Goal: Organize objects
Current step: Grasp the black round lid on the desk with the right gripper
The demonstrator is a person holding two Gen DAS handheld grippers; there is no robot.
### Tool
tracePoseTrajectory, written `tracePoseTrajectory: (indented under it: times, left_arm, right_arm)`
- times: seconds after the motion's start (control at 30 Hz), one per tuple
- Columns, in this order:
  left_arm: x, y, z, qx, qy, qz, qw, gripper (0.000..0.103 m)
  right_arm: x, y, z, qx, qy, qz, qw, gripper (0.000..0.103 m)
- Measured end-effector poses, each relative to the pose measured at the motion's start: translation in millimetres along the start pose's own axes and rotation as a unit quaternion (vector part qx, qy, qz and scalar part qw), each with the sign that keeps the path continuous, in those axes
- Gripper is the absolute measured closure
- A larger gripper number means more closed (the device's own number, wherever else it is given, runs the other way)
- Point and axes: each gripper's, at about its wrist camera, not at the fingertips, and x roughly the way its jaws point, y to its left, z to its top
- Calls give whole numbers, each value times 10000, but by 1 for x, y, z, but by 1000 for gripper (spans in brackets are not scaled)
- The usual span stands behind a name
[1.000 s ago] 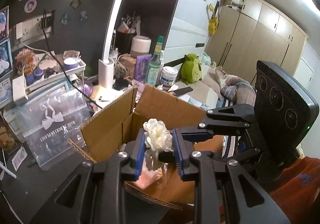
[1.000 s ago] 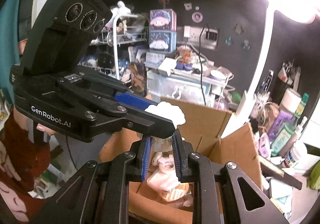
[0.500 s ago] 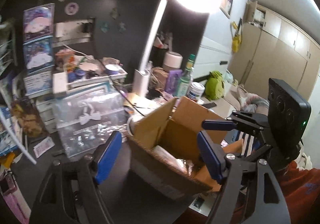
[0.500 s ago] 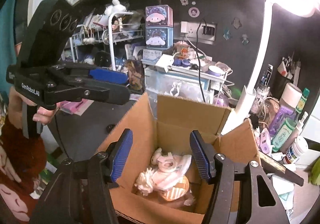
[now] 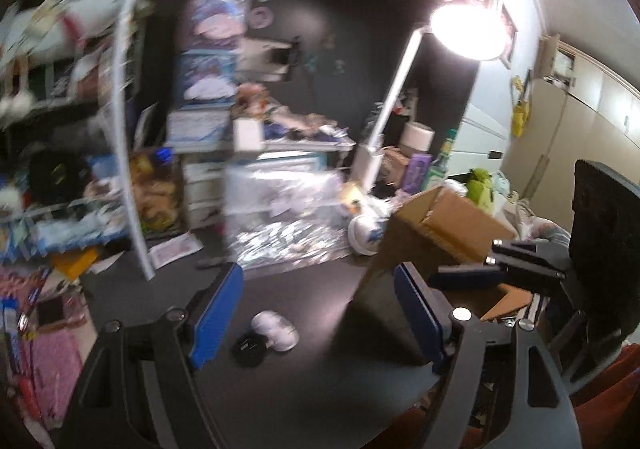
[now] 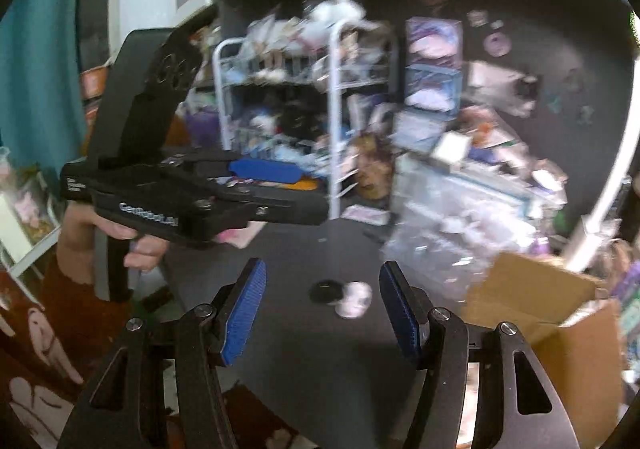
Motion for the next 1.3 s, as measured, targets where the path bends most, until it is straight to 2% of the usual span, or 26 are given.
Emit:
tracePoseTrajectory:
  times: [0.13, 0.27, 0.43, 0.57, 0.87, 0.93, 1.03, 1.2, 1.3]
  left_arm:
    - [-2, 34, -21, -207, 132, 313, 9992, 28]
    - [0, 59, -42, -431, 300, 402, 9978, 28]
    - [-4, 81, -60, -646, 311, 493, 9962, 28]
    - [-6, 95, -67, -760, 334, 639, 9945, 28]
    - [-8, 113, -71, -909, 333, 694, 9929, 28]
    - [-6, 115, -71, -929, 350, 689, 9927, 28]
    - [-3, 116, -71, -942, 392, 658, 9926, 28]
    - [2, 114, -73, -915, 517, 529, 9930, 28]
    - [8, 109, -74, -881, 624, 346, 9935, 28]
  right_arm:
    - [45, 16, -8, 175, 385, 336, 9985, 47]
    - [104, 15, -24, 492, 888, 621, 9929, 47]
    - [161, 0, -41, 821, 1378, 418, 9862, 47]
    - [189, -14, -49, 1113, 1634, 399, 9794, 47]
    - [212, -23, -48, 839, 1623, -68, 9831, 48]
    - [216, -21, -47, 715, 1615, -203, 9841, 51]
    - [218, -19, -45, 553, 1598, -303, 9851, 68]
    - [215, -11, -46, 253, 1580, -466, 9860, 68]
    - [208, -7, -44, 251, 1550, -305, 9871, 68]
